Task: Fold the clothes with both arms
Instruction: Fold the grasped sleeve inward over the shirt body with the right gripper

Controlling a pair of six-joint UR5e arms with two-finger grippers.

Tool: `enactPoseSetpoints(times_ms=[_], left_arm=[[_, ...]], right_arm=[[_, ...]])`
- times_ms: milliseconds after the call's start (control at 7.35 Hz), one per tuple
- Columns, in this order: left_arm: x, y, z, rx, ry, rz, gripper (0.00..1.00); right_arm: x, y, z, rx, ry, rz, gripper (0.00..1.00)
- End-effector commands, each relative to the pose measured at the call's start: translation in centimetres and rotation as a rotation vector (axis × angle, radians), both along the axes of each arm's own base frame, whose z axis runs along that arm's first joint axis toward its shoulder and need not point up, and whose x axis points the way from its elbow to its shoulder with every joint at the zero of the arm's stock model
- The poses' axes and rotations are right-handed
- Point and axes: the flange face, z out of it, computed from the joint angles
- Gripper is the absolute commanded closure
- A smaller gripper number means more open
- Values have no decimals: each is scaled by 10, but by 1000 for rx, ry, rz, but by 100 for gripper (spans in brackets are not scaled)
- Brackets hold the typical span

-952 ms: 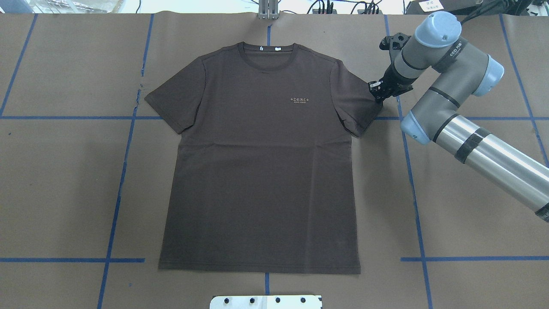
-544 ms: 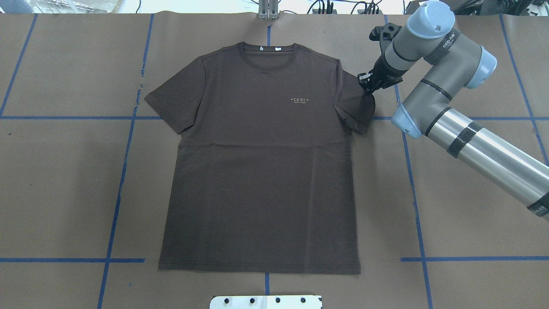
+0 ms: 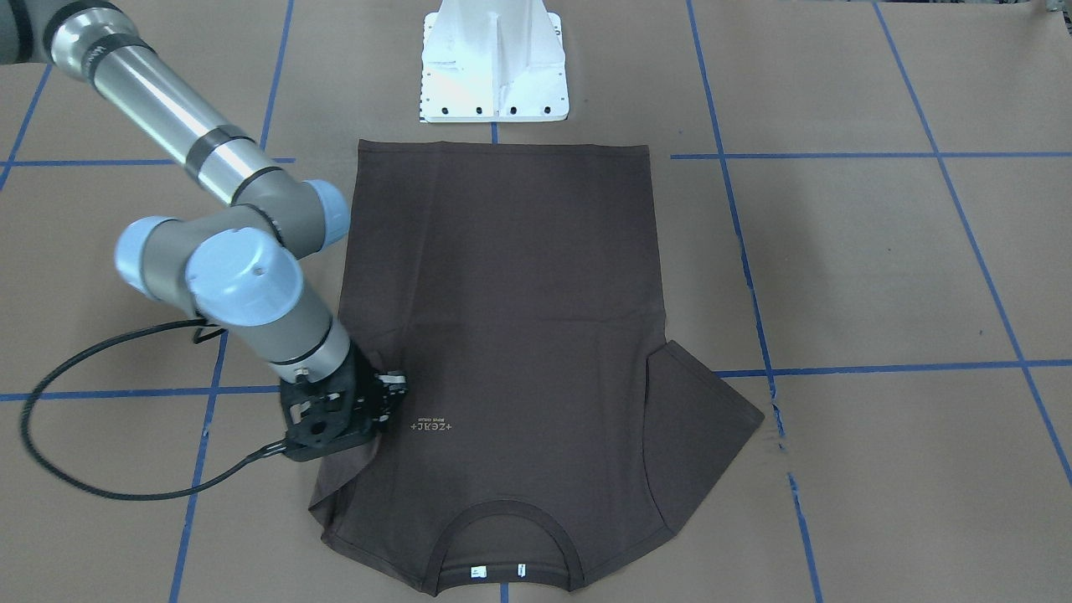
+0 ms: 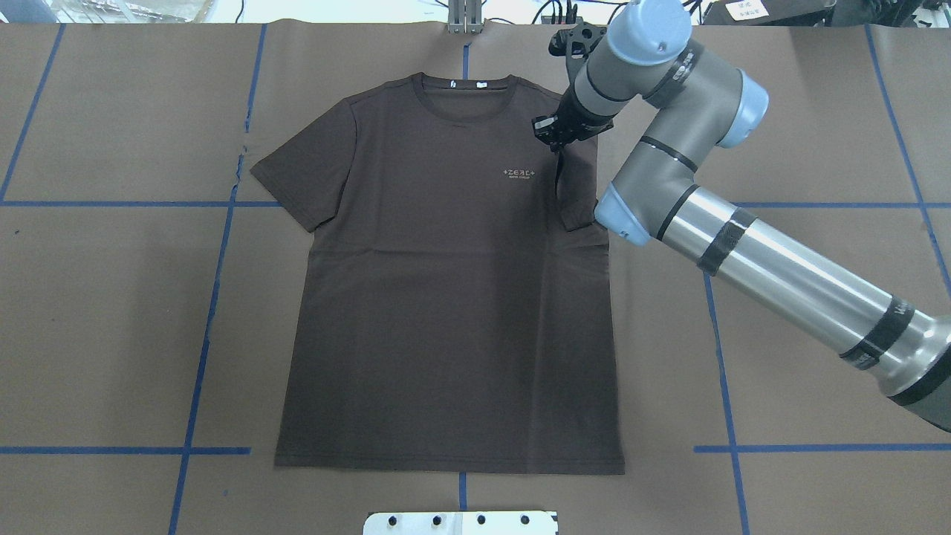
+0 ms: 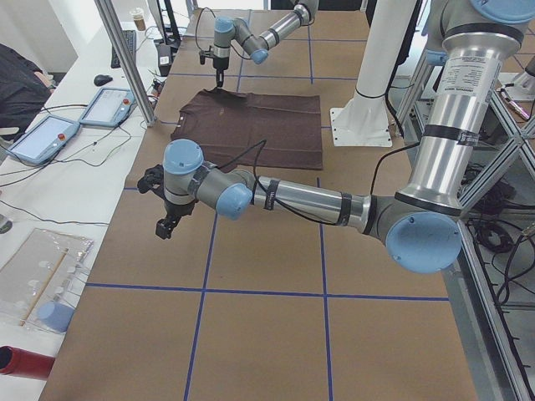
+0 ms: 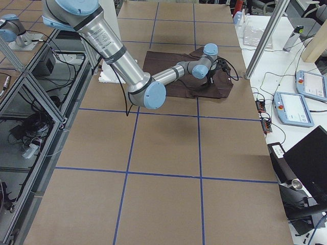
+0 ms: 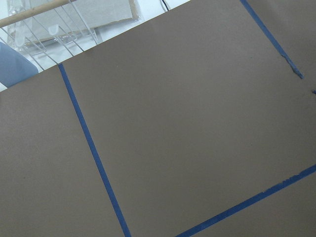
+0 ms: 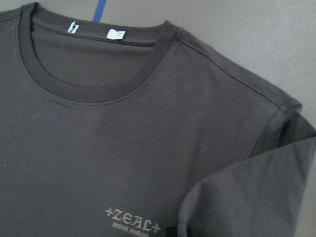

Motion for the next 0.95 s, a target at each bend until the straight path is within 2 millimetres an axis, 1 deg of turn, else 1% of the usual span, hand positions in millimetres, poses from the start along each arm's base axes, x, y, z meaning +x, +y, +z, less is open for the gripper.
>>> enactPoseSetpoints(times_ms=[0, 136, 272, 408, 544, 680, 816], left_arm=[[0, -2, -3, 5, 0, -1, 0], [0, -3, -3, 0, 2, -5, 0], [2, -6, -9, -8, 11, -19, 0], [14, -20, -26, -27, 32, -41, 0], [67, -31, -50, -54, 63, -24, 0], [107, -34, -66, -104, 112, -54, 0], [146, -33, -85, -156, 190, -105, 0]], right_arm=[[-37, 10, -13, 22, 27, 26, 89], [-37, 9, -15, 26, 25, 27, 1], [-37, 9, -15, 25, 24, 28, 0], [-36, 9, -16, 7, 18, 40, 0], [-33, 8, -20, -59, 11, 42, 0], [-21, 6, -20, -164, 43, -3, 0], [9, 5, -25, -241, 69, -12, 0]])
